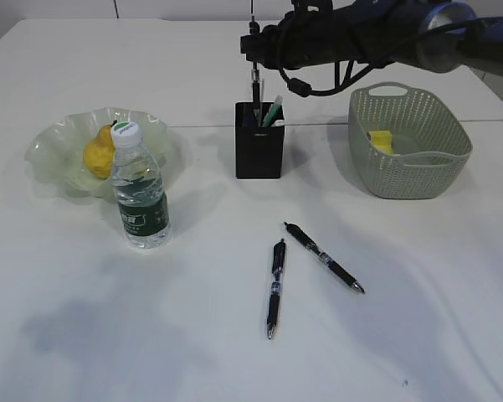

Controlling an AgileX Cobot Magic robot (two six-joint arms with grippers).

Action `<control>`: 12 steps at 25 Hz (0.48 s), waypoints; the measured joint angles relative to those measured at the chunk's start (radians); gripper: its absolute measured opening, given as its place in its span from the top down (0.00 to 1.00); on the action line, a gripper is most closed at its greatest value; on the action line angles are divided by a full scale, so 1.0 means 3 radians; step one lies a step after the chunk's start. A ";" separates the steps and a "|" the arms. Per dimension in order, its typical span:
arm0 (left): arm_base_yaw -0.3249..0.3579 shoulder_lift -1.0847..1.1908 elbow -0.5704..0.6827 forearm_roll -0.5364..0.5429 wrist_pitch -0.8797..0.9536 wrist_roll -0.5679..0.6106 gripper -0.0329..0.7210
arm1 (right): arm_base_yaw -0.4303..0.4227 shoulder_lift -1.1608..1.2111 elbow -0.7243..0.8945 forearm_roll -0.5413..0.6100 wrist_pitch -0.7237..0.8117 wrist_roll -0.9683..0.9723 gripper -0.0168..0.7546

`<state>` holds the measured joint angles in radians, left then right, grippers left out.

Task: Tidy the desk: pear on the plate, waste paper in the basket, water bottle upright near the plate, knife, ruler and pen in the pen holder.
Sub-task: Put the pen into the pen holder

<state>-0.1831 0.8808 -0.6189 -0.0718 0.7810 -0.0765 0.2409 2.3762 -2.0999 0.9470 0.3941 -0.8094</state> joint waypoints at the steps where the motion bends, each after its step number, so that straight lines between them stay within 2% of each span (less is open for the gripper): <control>1: 0.0000 0.0000 0.0000 0.0000 0.0000 0.0000 0.36 | 0.0000 0.0028 0.0000 0.0022 -0.0013 -0.0025 0.86; 12: 0.0000 0.0000 0.0000 0.0000 -0.0020 0.0000 0.36 | 0.0000 0.0143 -0.0003 0.0172 -0.0030 -0.0293 0.84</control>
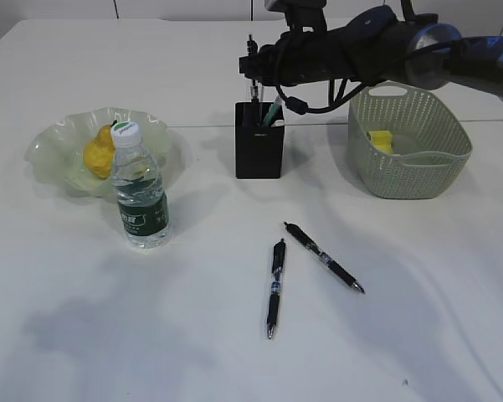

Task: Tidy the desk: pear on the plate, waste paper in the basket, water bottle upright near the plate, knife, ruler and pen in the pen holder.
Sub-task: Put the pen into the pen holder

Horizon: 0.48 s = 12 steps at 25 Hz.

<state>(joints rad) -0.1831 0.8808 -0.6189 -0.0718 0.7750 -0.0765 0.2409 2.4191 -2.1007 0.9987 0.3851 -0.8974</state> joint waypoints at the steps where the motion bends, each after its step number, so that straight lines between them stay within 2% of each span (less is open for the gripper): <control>1: 0.0000 0.0000 0.0000 0.0000 0.0000 0.0000 0.36 | 0.0000 0.0000 0.0000 0.0000 0.0001 0.0000 0.83; 4: 0.0000 0.0000 0.0000 0.0000 0.0000 0.0000 0.36 | 0.0000 0.0000 0.0000 -0.0006 0.0069 -0.0014 0.78; 9: 0.0000 0.0000 0.0000 0.0000 0.0000 0.0000 0.36 | 0.0000 0.0000 0.0000 -0.0035 0.0180 -0.0133 0.63; 12: 0.0000 0.0000 0.0000 0.0000 0.0000 0.0000 0.36 | 0.0000 0.0000 0.0000 -0.0035 0.0194 -0.0149 0.60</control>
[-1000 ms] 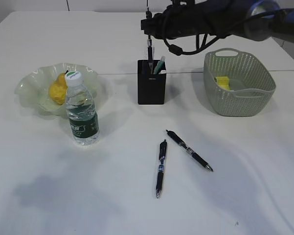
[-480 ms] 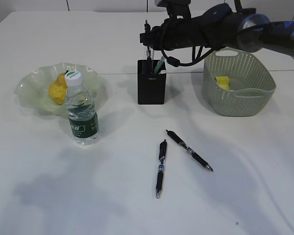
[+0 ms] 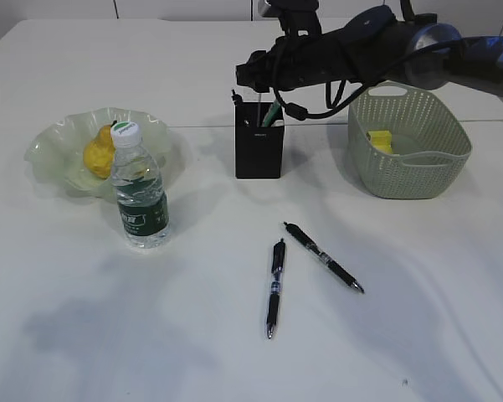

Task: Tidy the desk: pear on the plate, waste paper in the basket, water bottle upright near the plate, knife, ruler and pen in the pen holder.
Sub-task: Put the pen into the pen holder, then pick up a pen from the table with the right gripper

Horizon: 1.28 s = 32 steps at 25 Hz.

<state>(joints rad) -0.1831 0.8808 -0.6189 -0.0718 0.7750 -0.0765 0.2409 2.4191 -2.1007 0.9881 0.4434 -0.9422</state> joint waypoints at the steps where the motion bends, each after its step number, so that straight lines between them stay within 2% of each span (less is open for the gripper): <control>1: 0.0000 0.0000 0.0000 0.0000 0.0000 0.0000 0.36 | 0.0000 0.0000 0.0000 0.0000 0.0000 0.0000 0.60; 7: 0.0000 0.0000 0.0000 0.0000 0.0000 0.0000 0.36 | 0.0000 -0.0033 0.0000 0.0013 0.0040 0.0117 0.59; 11: 0.0000 0.0000 0.0000 0.0000 0.0000 0.0000 0.36 | 0.0000 -0.0214 0.0000 -0.0121 0.0305 0.0363 0.59; 13: 0.0000 0.0000 0.0000 0.0000 -0.0002 0.0000 0.36 | 0.0000 -0.0342 0.0000 -0.0404 0.0475 0.0638 0.59; 19: 0.0000 0.0000 0.0000 0.0000 -0.0019 0.0000 0.36 | 0.0000 -0.0760 0.0000 -0.1664 0.0999 0.1665 0.59; 21: 0.0000 0.0000 0.0000 0.0000 -0.0027 0.0000 0.36 | 0.0000 -0.0902 0.0000 -0.1941 0.1205 0.1954 0.59; 27: 0.0000 0.0000 0.0000 0.0000 -0.0041 0.0000 0.36 | 0.0007 -0.1405 0.0093 -0.2429 0.1777 0.2395 0.59; 32: 0.0000 0.0000 0.0000 0.0000 -0.0041 0.0000 0.36 | 0.0136 -0.1716 0.0379 -0.2900 0.2160 0.2663 0.59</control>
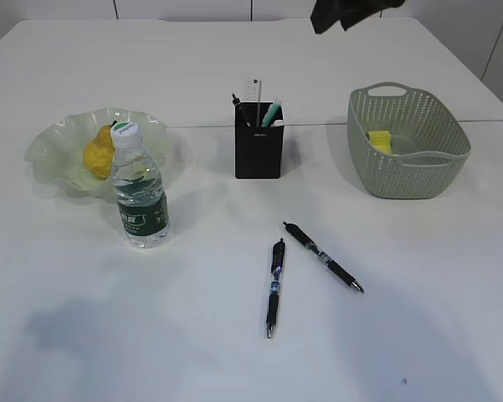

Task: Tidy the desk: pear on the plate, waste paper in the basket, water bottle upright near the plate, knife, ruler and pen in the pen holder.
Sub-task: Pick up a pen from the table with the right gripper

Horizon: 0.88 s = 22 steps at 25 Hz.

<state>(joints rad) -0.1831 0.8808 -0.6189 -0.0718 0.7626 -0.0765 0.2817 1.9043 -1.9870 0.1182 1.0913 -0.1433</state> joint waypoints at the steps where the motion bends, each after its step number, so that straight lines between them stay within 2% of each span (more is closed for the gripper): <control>1: 0.0000 0.0000 0.0000 0.0000 0.0000 0.0000 0.36 | 0.0041 -0.0032 0.0066 -0.0112 0.0114 0.0056 0.59; 5: 0.0000 0.0000 0.0000 0.0000 0.0015 0.0000 0.36 | 0.0270 -0.0076 0.0358 -0.0420 0.0440 0.0256 0.59; 10: 0.0000 0.0000 0.0000 0.0000 0.0049 0.0000 0.36 | 0.0566 -0.0064 0.0795 -0.0588 0.0445 0.0296 0.59; 22: 0.0000 0.0000 0.0000 0.0000 0.0100 0.0000 0.36 | 0.0590 0.0650 0.0857 -0.0758 0.0255 0.0357 0.58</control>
<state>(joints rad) -0.1831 0.8808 -0.6189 -0.0718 0.7925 -0.0765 0.4586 2.0992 -1.7298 -0.1092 1.1679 -0.0363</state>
